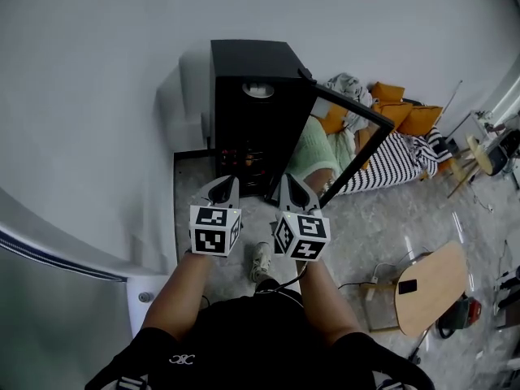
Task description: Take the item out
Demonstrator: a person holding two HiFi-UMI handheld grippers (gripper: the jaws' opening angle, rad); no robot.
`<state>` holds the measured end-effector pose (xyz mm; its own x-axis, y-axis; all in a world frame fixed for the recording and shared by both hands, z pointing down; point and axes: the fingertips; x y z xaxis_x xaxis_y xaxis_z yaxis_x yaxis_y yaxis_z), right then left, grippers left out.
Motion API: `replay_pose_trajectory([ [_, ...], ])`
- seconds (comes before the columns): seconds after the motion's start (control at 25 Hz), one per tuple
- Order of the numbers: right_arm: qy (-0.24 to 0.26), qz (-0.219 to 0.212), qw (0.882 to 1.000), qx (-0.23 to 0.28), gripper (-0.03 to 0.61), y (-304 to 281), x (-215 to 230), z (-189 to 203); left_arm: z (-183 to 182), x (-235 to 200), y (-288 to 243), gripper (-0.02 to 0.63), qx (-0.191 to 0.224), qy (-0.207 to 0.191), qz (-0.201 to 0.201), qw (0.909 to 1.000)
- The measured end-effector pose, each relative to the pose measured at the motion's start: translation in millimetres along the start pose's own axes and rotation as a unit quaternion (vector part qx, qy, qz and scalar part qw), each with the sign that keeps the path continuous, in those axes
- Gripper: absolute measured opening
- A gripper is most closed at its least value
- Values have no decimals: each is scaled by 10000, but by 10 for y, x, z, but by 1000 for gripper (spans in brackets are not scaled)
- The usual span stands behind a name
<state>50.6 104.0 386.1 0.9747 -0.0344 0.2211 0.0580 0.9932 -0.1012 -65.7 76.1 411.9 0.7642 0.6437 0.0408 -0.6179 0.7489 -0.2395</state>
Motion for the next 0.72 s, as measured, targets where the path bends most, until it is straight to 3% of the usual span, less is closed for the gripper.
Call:
replay_pose_trajectory([
  [0.36,-143,-132,9998,18,3,-556,88,-12,-7,-315,-366,-2,-62,-66,-165,9998],
  [0.72,-255,-295,9992,-63,3,-1353,364,-80,-119,-616,-1057,-2,-157,-123,-310,9993],
])
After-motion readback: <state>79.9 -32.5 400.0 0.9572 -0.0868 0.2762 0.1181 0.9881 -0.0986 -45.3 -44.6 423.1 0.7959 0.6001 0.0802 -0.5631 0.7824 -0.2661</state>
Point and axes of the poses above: the fingertips, and each gripper's own axes: y backward along the fingers, x to its right, z out of its underside, and after that the axes turned 9 degrees about -y, right-handed
